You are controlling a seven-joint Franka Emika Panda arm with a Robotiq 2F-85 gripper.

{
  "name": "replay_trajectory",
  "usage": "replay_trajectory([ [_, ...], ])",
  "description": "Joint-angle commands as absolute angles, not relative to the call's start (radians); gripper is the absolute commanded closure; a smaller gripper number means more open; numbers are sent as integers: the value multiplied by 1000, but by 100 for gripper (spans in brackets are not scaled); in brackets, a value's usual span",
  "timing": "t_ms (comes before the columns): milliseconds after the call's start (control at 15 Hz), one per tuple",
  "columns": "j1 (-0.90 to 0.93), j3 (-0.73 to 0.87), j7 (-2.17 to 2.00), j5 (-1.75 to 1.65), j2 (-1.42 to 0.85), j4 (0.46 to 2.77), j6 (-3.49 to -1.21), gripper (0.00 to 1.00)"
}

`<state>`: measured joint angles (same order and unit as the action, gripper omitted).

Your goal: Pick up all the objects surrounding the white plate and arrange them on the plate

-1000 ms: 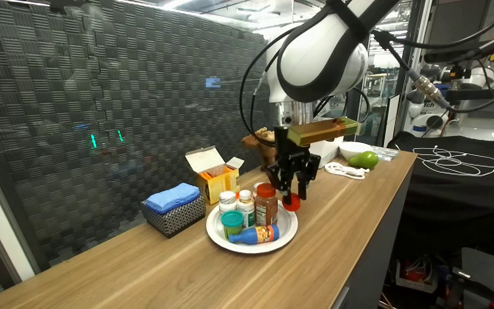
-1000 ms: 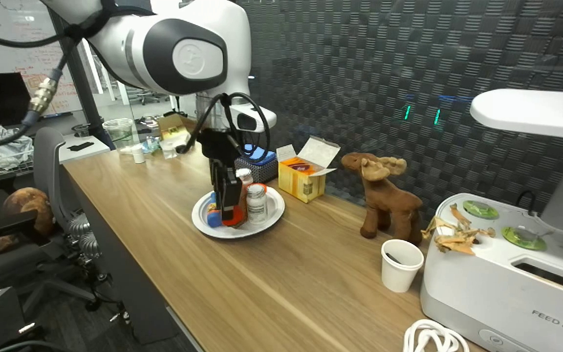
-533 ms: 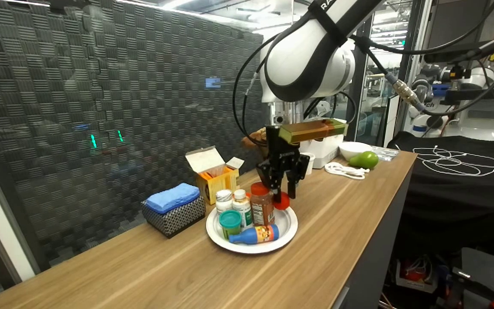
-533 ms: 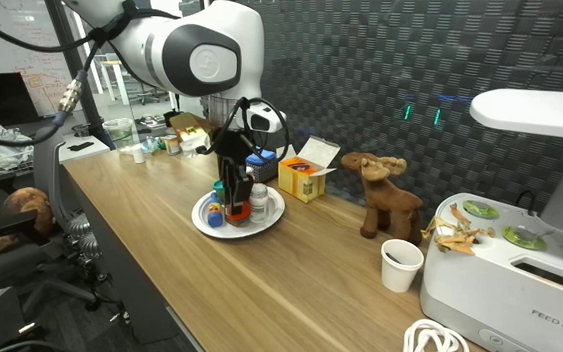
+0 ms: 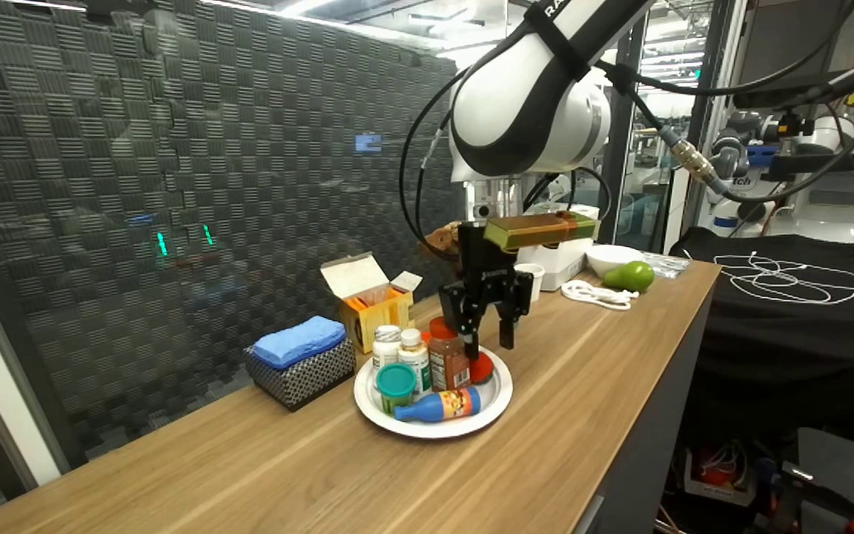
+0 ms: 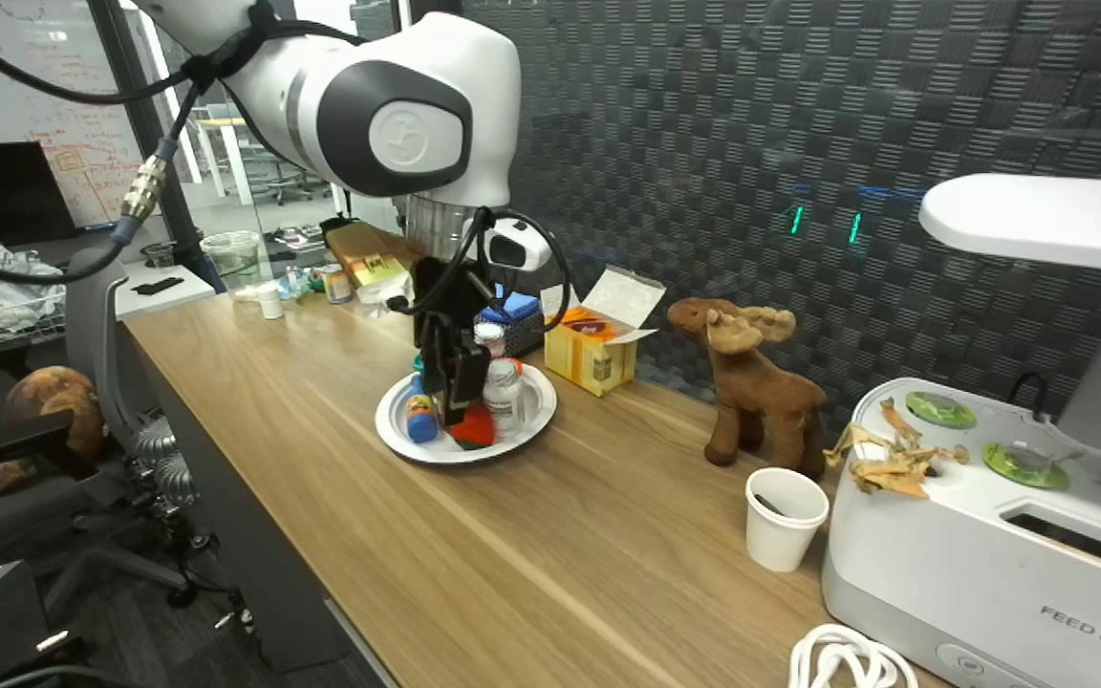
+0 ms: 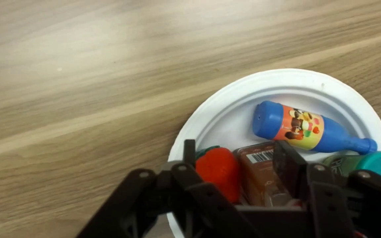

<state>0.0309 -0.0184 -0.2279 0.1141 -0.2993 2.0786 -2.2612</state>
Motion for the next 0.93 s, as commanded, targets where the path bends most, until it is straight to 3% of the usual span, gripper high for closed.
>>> replay_trajectory([
  [0, 33, -21, -207, 127, -267, 2092, -2254, 4],
  [400, 70, -15, -245, 15, -194, 2058, -2202, 0],
  [867, 104, -56, -190, -109, -84, 1911, -1780, 0],
])
